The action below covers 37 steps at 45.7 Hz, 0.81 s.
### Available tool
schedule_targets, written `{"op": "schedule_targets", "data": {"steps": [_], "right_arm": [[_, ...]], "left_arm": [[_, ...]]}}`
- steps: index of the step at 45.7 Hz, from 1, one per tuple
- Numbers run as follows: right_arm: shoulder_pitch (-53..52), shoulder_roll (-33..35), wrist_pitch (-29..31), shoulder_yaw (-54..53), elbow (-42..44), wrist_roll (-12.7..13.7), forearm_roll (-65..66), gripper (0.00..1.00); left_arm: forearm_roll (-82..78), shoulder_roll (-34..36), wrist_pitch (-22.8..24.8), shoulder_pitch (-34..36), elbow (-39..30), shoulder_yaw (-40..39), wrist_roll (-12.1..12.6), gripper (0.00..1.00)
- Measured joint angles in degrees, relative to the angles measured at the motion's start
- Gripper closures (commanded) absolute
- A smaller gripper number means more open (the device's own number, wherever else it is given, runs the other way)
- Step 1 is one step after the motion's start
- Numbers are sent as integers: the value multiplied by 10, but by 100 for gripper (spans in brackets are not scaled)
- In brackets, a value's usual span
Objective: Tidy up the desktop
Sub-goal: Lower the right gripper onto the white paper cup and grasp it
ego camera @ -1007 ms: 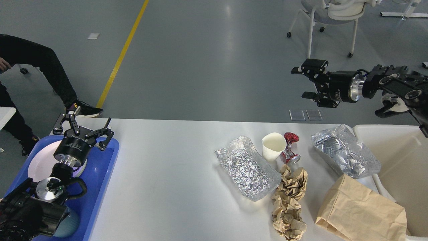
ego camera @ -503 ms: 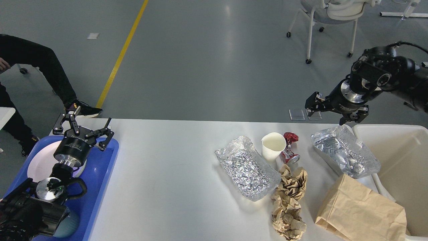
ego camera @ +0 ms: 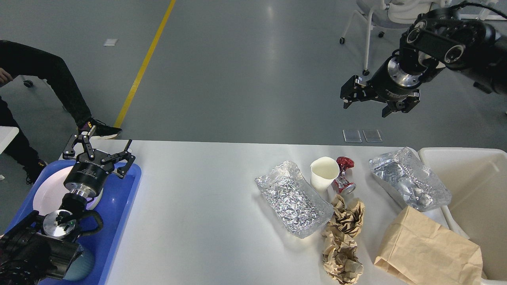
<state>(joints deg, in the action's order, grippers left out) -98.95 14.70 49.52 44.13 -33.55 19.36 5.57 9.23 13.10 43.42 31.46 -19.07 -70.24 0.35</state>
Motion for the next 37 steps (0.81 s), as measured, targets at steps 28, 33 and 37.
{"op": "schedule_targets", "data": {"steps": [28, 33, 37], "right_arm": [[113, -13, -75, -4, -36, 0, 4, 0], [164, -39, -110, -4, -10, 0, 4, 0], [195, -59, -119, -7, 19, -1, 4, 0]], "left_arm": [[0, 0, 0, 0, 0, 0, 0, 4], [0, 0, 0, 0, 0, 0, 0, 4], [0, 0, 0, 0, 0, 0, 0, 4]]}}
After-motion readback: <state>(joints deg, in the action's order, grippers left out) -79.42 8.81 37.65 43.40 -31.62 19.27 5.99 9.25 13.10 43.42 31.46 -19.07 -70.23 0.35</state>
